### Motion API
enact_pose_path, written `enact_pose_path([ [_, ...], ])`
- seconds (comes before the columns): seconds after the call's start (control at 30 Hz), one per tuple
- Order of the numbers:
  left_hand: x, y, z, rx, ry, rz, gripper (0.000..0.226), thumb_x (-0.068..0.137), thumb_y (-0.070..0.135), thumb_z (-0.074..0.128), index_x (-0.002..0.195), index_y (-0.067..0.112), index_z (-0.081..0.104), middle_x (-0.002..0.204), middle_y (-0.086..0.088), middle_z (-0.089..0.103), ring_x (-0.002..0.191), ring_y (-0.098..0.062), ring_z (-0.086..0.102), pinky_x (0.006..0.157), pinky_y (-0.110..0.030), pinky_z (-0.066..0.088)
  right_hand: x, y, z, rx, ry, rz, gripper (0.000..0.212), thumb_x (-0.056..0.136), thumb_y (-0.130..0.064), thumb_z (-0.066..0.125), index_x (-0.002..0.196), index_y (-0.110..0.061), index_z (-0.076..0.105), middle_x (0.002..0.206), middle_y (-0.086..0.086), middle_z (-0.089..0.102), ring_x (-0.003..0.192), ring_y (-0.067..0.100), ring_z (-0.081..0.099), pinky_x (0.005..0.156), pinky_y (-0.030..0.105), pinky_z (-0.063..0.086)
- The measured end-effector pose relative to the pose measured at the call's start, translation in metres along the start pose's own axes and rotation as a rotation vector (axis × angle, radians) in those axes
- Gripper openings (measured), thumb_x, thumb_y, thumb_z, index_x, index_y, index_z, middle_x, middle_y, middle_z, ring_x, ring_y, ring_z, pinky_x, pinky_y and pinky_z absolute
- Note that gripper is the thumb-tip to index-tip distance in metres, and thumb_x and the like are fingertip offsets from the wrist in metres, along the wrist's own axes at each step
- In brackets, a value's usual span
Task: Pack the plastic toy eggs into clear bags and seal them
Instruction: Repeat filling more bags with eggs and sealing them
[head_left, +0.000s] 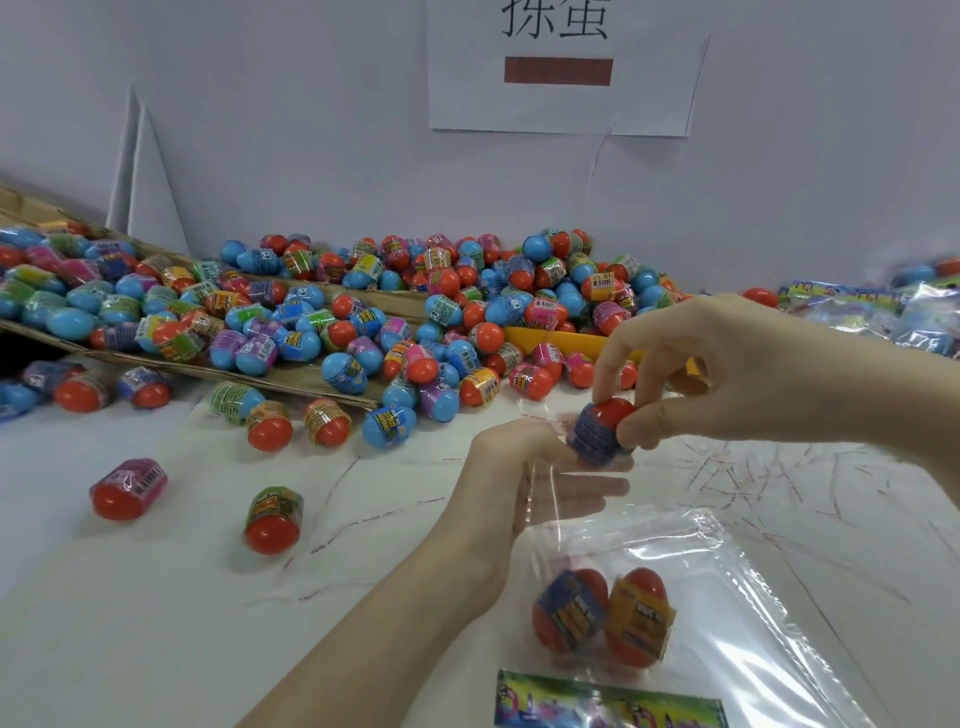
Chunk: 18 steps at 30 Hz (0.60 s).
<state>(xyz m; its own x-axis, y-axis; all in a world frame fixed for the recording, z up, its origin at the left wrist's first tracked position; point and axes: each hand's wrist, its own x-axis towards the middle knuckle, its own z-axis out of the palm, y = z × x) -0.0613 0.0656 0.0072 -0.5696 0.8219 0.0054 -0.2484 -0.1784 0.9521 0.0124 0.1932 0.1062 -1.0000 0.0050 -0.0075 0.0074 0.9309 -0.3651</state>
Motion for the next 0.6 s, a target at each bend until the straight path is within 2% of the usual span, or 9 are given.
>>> enact_pose_path([
  [0.1,0.001,-0.002,-0.001,-0.026,0.035,-0.031,0.028,0.085,0.009,0.036,0.089,0.005,0.064,0.072,-0.007,0.072,0.065,-0.018,0.07,0.059,-0.021,0.056,0.003,-0.002,-0.002,0.045,-0.123,0.022,0.014,0.077,-0.027,0.066,0.082,-0.035,0.056,0.063,-0.021,0.067,0.058,-0.011,0.055,0.06,-0.002,0.035],
  [0.17,0.002,-0.003,-0.001,-0.02,0.069,-0.037,0.033,0.089,0.012,0.033,0.089,0.007,0.066,0.076,-0.01,0.073,0.068,-0.021,0.07,0.063,-0.024,0.057,0.007,-0.002,0.0,0.018,-0.19,0.02,0.013,0.079,-0.026,0.065,0.083,-0.036,0.056,0.065,-0.021,0.067,0.059,-0.011,0.055,0.063,0.001,0.037],
  [0.23,0.003,-0.003,-0.001,-0.005,0.081,-0.033,0.04,0.092,0.017,0.032,0.084,0.011,0.071,0.084,-0.013,0.073,0.075,-0.025,0.07,0.068,-0.028,0.057,0.011,-0.002,0.003,-0.007,-0.237,0.005,0.014,0.08,-0.027,0.064,0.082,-0.039,0.057,0.067,-0.02,0.067,0.063,-0.004,0.055,0.068,0.013,0.042],
  [0.3,0.003,-0.004,0.0,0.01,0.077,-0.032,0.046,0.093,0.018,0.03,0.074,0.014,0.071,0.08,-0.012,0.073,0.075,-0.024,0.07,0.069,-0.03,0.057,0.014,-0.002,0.007,-0.005,-0.238,0.005,0.013,0.079,-0.029,0.065,0.08,-0.041,0.06,0.072,-0.015,0.067,0.072,0.011,0.057,0.076,0.03,0.047],
  [0.33,0.002,-0.004,0.0,0.022,0.076,-0.036,0.047,0.094,0.018,0.028,0.072,0.015,0.069,0.077,-0.01,0.073,0.075,-0.024,0.07,0.071,-0.032,0.057,0.016,-0.002,0.009,0.002,-0.229,-0.004,0.013,0.078,-0.029,0.065,0.077,-0.042,0.061,0.074,-0.014,0.067,0.076,0.016,0.057,0.076,0.033,0.046],
  [0.37,0.002,-0.004,0.0,0.034,0.077,-0.041,0.048,0.096,0.019,0.027,0.072,0.015,0.068,0.072,-0.008,0.071,0.076,-0.025,0.07,0.075,-0.036,0.056,0.016,-0.003,0.012,0.012,-0.216,-0.019,0.014,0.079,-0.029,0.065,0.075,-0.042,0.062,0.076,-0.014,0.066,0.078,0.017,0.056,0.073,0.031,0.045],
  [0.47,0.001,-0.005,0.0,0.069,0.081,-0.063,0.046,0.097,0.022,0.025,0.076,0.015,0.065,0.065,-0.005,0.069,0.075,-0.024,0.068,0.089,-0.048,0.048,0.018,-0.003,0.02,0.027,-0.191,-0.064,0.018,0.08,-0.027,0.065,0.071,-0.042,0.062,0.074,-0.016,0.065,0.075,0.004,0.054,0.066,0.016,0.043],
  [0.53,0.002,-0.006,-0.001,0.073,0.09,-0.084,0.042,0.097,0.024,0.026,0.082,0.014,0.065,0.07,-0.006,0.071,0.074,-0.023,0.069,0.089,-0.045,0.048,0.015,-0.005,0.021,0.002,-0.2,-0.062,0.017,0.08,-0.026,0.065,0.072,-0.041,0.061,0.073,-0.017,0.063,0.074,-0.003,0.053,0.066,0.008,0.041],
  [0.6,0.004,-0.009,-0.001,0.076,0.089,-0.088,0.039,0.096,0.024,0.027,0.088,0.015,0.064,0.077,-0.004,0.073,0.073,-0.02,0.069,0.081,-0.035,0.052,0.014,-0.008,0.017,0.055,-0.117,-0.087,0.012,0.077,-0.026,0.065,0.074,-0.037,0.063,0.07,-0.016,0.064,0.071,-0.003,0.055,0.069,0.01,0.045],
])
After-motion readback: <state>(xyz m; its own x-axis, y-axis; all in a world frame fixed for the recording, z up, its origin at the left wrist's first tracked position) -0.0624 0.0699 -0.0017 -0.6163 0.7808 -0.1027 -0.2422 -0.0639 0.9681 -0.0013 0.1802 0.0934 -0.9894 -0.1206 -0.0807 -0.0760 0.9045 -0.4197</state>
